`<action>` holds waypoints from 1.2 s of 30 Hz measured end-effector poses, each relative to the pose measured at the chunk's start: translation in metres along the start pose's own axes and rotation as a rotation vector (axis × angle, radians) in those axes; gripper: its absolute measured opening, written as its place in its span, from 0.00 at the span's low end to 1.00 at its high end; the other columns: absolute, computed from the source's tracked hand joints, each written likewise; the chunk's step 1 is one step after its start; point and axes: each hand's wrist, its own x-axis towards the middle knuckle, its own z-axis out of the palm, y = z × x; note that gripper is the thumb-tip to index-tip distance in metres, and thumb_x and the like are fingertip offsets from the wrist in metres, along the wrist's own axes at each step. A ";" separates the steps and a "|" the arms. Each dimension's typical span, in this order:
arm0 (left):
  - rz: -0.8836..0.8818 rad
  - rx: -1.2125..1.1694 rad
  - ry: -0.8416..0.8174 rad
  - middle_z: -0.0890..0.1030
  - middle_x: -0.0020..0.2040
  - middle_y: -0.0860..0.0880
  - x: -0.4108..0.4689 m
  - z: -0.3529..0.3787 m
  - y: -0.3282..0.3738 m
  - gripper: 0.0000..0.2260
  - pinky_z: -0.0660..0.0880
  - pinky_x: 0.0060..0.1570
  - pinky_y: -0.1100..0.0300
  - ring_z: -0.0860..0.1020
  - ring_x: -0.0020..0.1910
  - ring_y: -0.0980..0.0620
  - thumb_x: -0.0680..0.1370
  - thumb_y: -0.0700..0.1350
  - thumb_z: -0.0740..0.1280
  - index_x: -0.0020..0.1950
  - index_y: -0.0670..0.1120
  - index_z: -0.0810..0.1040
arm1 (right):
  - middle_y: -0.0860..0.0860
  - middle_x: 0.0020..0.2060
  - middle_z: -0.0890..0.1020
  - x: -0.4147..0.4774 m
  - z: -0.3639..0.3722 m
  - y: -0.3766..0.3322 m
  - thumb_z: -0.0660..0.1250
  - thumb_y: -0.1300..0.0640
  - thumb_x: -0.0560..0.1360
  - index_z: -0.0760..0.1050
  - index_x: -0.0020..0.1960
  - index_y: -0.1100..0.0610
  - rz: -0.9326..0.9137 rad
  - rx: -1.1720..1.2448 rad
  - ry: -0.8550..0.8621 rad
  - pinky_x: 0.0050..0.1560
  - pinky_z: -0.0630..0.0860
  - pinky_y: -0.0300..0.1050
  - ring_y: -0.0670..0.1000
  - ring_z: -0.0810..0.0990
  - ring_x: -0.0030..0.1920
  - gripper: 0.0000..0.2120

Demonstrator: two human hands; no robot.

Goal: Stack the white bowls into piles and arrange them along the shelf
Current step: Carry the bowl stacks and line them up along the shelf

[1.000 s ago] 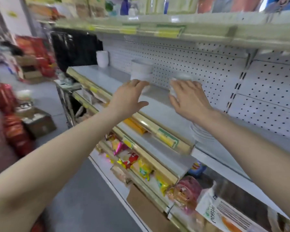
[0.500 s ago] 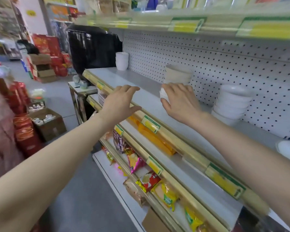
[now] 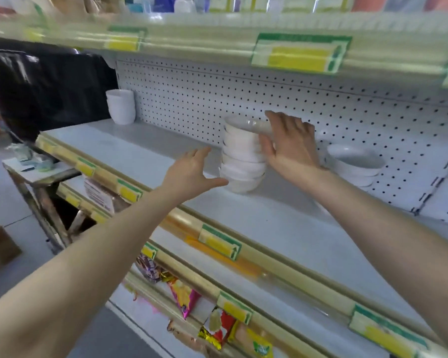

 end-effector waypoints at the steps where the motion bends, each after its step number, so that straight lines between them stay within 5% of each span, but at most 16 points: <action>1: -0.015 -0.042 -0.050 0.70 0.72 0.48 0.009 0.006 -0.002 0.45 0.70 0.64 0.50 0.70 0.69 0.45 0.68 0.66 0.72 0.76 0.45 0.61 | 0.57 0.64 0.76 0.002 0.005 0.003 0.53 0.46 0.78 0.66 0.73 0.57 0.043 0.005 0.000 0.59 0.67 0.57 0.61 0.75 0.60 0.27; 5: -0.083 -0.278 -0.270 0.68 0.73 0.49 0.040 0.025 -0.010 0.51 0.70 0.66 0.52 0.69 0.71 0.47 0.64 0.64 0.77 0.77 0.45 0.57 | 0.59 0.67 0.74 0.012 0.024 0.007 0.50 0.40 0.82 0.58 0.77 0.57 0.253 0.085 -0.084 0.63 0.65 0.57 0.62 0.73 0.65 0.30; 9: -0.027 -0.514 -0.389 0.74 0.63 0.54 0.068 0.041 -0.018 0.44 0.72 0.53 0.64 0.74 0.62 0.53 0.64 0.55 0.80 0.73 0.46 0.63 | 0.53 0.71 0.71 0.013 0.032 0.002 0.45 0.28 0.76 0.52 0.79 0.49 0.481 0.376 -0.227 0.70 0.63 0.56 0.59 0.69 0.71 0.38; 12: 0.053 -0.606 -0.486 0.75 0.65 0.56 0.083 0.050 -0.025 0.47 0.74 0.60 0.59 0.74 0.63 0.55 0.57 0.61 0.80 0.71 0.51 0.65 | 0.48 0.73 0.69 0.010 0.032 -0.006 0.45 0.30 0.78 0.53 0.79 0.44 0.586 0.592 -0.252 0.67 0.63 0.46 0.54 0.67 0.72 0.33; 15: 0.140 -0.730 -0.558 0.75 0.59 0.61 0.091 0.057 -0.030 0.36 0.72 0.49 0.76 0.74 0.55 0.73 0.64 0.48 0.82 0.65 0.55 0.66 | 0.45 0.73 0.69 0.009 0.037 -0.012 0.44 0.29 0.78 0.56 0.76 0.40 0.674 0.713 -0.205 0.71 0.61 0.46 0.51 0.67 0.73 0.31; 17: 0.168 -0.791 -0.583 0.73 0.60 0.62 0.096 0.064 -0.033 0.38 0.70 0.45 0.80 0.73 0.52 0.77 0.64 0.44 0.82 0.67 0.54 0.64 | 0.42 0.73 0.68 0.010 0.046 -0.014 0.44 0.22 0.72 0.59 0.76 0.38 0.775 0.795 -0.190 0.75 0.58 0.50 0.50 0.66 0.73 0.37; 21: 0.167 -0.846 -0.595 0.74 0.63 0.60 0.101 0.070 -0.038 0.48 0.72 0.50 0.75 0.73 0.57 0.71 0.55 0.55 0.82 0.69 0.53 0.63 | 0.40 0.69 0.73 0.014 0.062 -0.008 0.48 0.13 0.57 0.64 0.72 0.33 0.865 0.912 -0.223 0.73 0.64 0.54 0.49 0.73 0.68 0.48; 25: 0.143 -0.837 -0.554 0.75 0.64 0.57 0.100 0.077 -0.040 0.47 0.74 0.61 0.59 0.75 0.62 0.60 0.57 0.57 0.82 0.70 0.52 0.63 | 0.43 0.63 0.79 0.019 0.060 -0.008 0.48 0.17 0.63 0.68 0.71 0.38 0.809 0.969 -0.219 0.68 0.71 0.49 0.47 0.79 0.61 0.44; 29: 0.146 -0.868 -0.501 0.77 0.61 0.59 0.097 0.082 -0.040 0.39 0.75 0.57 0.64 0.77 0.60 0.62 0.61 0.51 0.83 0.67 0.54 0.66 | 0.43 0.61 0.80 0.018 0.058 -0.009 0.49 0.19 0.67 0.69 0.70 0.41 0.761 0.984 -0.240 0.66 0.72 0.45 0.44 0.80 0.60 0.41; 33: 0.142 -0.869 -0.486 0.78 0.62 0.60 0.095 0.082 -0.042 0.46 0.75 0.62 0.53 0.77 0.60 0.59 0.55 0.63 0.82 0.67 0.56 0.67 | 0.45 0.60 0.81 0.014 0.054 -0.014 0.49 0.22 0.69 0.70 0.70 0.43 0.763 0.994 -0.217 0.64 0.73 0.45 0.44 0.81 0.58 0.39; 36: 0.167 -0.888 -0.481 0.78 0.62 0.59 0.090 0.078 -0.039 0.44 0.75 0.62 0.54 0.77 0.60 0.60 0.56 0.59 0.82 0.67 0.53 0.68 | 0.43 0.59 0.81 0.009 0.050 -0.018 0.48 0.22 0.70 0.70 0.68 0.40 0.744 0.971 -0.198 0.66 0.73 0.50 0.45 0.80 0.59 0.35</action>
